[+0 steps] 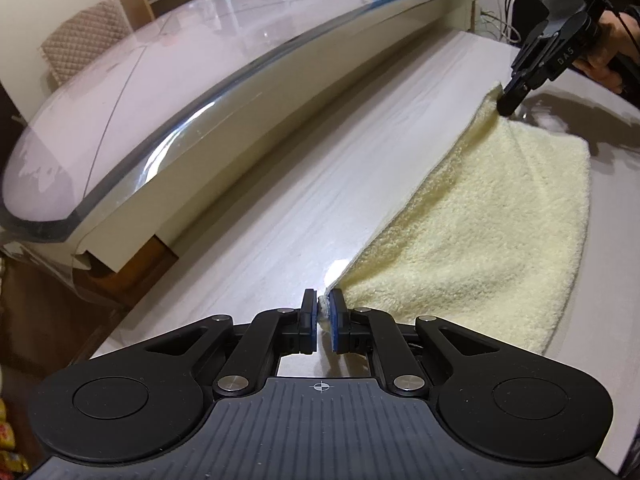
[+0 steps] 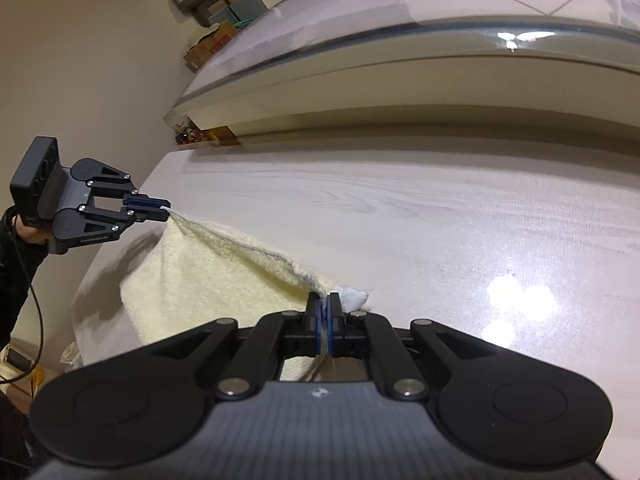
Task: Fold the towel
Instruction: 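Open both tools to release the flattened towel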
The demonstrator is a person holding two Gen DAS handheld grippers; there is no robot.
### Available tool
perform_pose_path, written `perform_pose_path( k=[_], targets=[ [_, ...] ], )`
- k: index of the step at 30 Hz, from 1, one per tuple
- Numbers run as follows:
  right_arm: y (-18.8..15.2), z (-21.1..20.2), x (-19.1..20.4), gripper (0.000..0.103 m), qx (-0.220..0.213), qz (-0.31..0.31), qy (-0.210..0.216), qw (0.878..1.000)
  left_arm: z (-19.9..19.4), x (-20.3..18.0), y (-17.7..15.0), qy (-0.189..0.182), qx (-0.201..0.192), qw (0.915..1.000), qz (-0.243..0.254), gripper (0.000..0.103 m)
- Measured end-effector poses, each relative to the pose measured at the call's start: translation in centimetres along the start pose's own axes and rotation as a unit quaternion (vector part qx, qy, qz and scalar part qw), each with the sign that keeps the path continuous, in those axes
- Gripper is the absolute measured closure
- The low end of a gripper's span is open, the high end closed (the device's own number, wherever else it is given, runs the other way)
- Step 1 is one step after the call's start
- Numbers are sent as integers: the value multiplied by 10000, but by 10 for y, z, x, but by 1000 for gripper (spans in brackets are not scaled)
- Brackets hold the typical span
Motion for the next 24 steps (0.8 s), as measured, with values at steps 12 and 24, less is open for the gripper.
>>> perform_pose_path(
  k=[12, 24],
  targets=[
    [-5, -20, -1, 83, -467, 304, -274, 9981, -3, 15, -5, 591, -95, 9982, -67, 64],
    [-46, -75, 40, 56, -1467, 1237, -587, 9797, -36, 14, -8, 348, -341, 9982, -355, 37]
  ],
)
Point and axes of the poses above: each gripper's, at about its wrist camera, not at the fingertips, and z roughly the way its jaws point, x to its left, y to its top, the point moved 7 cm from there along z, roughly the way its jaws point, and after that the axes turned 11 degrees about -z, right-handed, at the moved point
